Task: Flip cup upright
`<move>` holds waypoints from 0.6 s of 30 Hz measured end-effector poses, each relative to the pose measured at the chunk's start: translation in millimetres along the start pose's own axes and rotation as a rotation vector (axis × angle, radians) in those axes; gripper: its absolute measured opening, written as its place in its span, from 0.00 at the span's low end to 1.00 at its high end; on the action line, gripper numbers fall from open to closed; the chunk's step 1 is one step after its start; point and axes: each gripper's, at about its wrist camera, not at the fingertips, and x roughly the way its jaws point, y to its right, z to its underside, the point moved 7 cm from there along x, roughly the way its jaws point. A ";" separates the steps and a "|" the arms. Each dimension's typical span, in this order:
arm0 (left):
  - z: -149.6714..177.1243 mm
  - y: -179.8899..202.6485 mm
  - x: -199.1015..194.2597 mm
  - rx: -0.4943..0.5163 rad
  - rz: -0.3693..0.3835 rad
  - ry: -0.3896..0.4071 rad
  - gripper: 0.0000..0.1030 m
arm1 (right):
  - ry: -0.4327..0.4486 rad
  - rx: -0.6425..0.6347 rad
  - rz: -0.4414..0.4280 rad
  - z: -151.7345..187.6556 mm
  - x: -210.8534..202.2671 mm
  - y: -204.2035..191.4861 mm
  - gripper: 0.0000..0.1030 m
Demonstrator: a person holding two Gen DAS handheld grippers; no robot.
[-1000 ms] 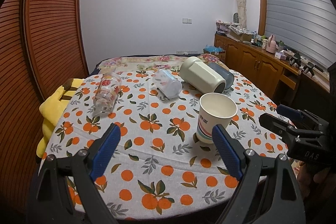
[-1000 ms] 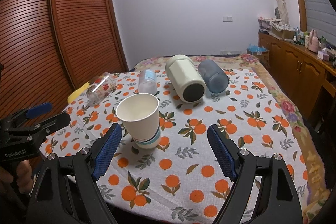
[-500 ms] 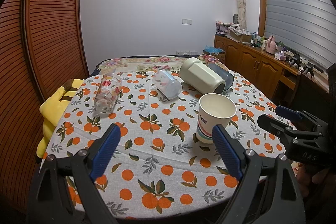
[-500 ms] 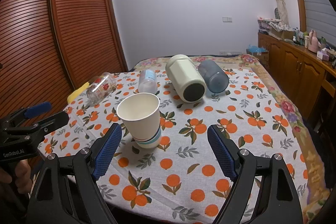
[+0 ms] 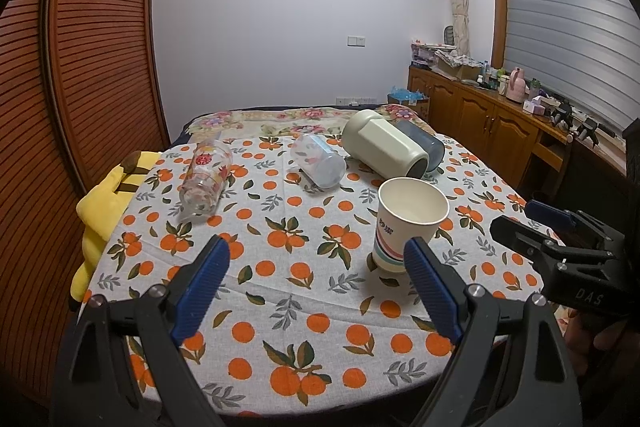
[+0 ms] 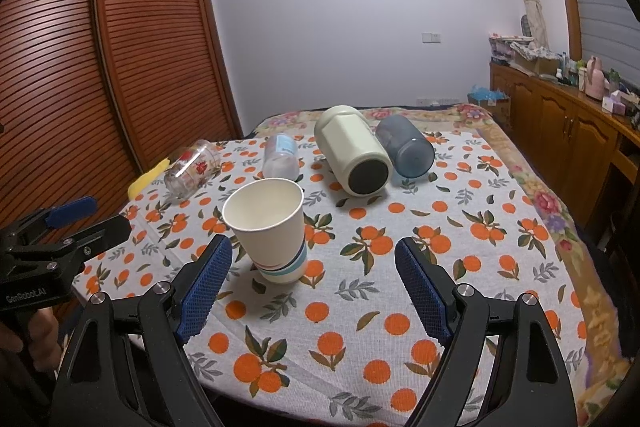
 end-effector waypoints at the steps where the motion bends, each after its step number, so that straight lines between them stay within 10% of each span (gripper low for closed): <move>1: 0.3 -0.3 -1.0 -0.002 0.000 0.002 0.87 | 0.000 0.000 0.000 -0.1 -0.1 0.2 0.83; 18: 0.7 -0.6 -3.1 -0.005 -0.001 0.002 0.87 | -0.001 0.001 0.001 0.4 -0.3 0.4 0.83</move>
